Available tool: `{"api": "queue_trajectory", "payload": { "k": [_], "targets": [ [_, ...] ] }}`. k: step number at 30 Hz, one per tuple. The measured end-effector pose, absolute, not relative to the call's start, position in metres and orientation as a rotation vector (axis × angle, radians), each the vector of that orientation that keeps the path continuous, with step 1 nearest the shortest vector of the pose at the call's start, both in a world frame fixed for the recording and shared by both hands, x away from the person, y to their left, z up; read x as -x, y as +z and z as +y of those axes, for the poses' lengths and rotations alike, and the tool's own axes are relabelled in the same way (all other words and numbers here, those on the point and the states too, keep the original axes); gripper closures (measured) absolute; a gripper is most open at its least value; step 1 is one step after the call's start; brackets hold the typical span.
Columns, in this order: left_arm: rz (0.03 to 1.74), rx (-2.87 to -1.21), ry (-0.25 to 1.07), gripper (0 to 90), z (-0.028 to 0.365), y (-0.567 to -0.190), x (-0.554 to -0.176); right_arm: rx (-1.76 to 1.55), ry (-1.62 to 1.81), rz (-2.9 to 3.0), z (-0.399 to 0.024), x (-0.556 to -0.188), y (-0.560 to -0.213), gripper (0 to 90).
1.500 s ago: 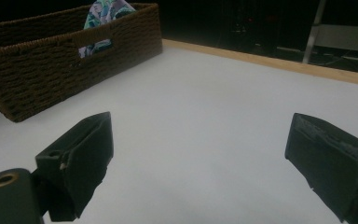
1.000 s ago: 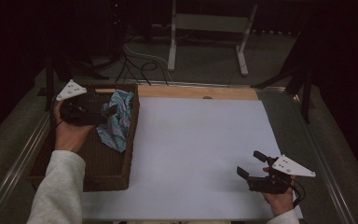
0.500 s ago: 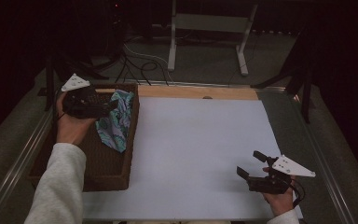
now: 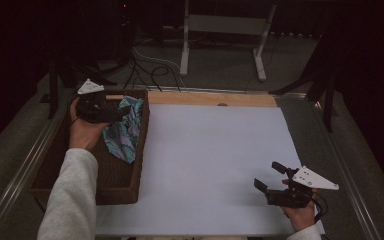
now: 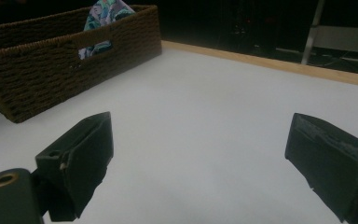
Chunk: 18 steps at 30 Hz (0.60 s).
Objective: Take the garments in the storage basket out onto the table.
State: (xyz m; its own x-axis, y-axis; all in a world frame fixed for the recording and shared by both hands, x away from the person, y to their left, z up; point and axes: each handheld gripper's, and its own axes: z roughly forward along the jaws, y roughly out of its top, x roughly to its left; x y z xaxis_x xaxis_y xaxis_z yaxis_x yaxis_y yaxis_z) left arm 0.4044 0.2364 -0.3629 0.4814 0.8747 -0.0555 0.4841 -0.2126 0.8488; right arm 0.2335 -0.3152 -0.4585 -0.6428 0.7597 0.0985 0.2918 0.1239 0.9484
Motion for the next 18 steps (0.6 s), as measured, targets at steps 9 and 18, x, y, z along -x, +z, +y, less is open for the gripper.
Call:
{"api": "queue_trajectory", "payload": {
  "k": [9, 18],
  "targets": [
    [1.207, -1.854, 0.551, 0.0, 0.232, -0.38, -0.421, -1.018, 1.534, 1.997, -0.316, -0.233, -0.459, 7.7],
    [1.329, -1.842, 0.519, 0.0, 0.233, -0.406, -0.435, -1.026, 1.538, 1.993, -0.317, -0.234, -0.459, 7.7]
  ]
}}
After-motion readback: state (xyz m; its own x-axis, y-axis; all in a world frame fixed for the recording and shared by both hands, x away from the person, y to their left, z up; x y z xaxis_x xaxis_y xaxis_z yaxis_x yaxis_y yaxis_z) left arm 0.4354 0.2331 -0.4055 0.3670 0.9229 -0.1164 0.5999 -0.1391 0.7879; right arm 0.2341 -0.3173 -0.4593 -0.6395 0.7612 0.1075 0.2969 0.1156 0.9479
